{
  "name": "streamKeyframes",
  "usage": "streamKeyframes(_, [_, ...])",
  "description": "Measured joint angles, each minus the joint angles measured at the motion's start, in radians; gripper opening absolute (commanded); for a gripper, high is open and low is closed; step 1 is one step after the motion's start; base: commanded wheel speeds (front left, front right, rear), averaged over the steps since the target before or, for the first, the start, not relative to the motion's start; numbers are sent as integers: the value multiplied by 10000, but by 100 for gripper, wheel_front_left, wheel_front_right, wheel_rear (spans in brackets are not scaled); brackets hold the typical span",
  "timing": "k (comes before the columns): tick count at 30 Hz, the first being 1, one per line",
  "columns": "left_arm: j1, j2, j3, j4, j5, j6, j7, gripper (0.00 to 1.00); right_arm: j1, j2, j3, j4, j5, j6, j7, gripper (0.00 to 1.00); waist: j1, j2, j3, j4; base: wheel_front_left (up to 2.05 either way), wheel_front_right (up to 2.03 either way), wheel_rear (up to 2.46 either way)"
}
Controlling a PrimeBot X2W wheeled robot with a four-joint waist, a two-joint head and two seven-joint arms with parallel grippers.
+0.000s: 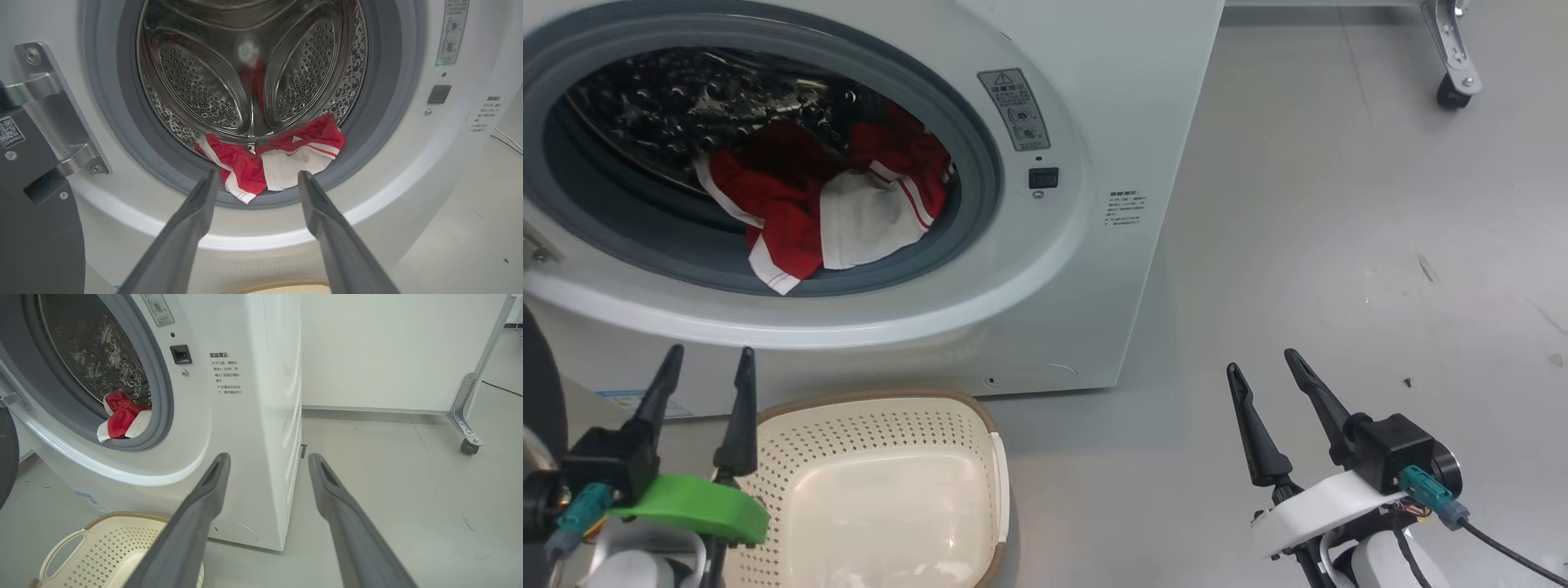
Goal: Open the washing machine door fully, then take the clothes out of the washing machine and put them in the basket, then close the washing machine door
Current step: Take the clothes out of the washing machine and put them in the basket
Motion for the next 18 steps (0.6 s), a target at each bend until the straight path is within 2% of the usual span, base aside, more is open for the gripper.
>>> streamKeyframes(5, [-625,355,282,-94,182,334,297,100,-247,-2,196,-194,94,-23,0,100,0,0,518,-322,0,0,0])
streamKeyframes(14, [-2115,1005,445,-123,679,591,1055,100,-913,-8,614,-554,265,-109,-2,100,0,0,1615,-1107,0,0,0])
streamKeyframes(18, [-2758,1103,581,140,656,700,1515,100,-1125,-13,834,-629,364,-182,-2,100,1,0,2027,-1410,0,0,0])
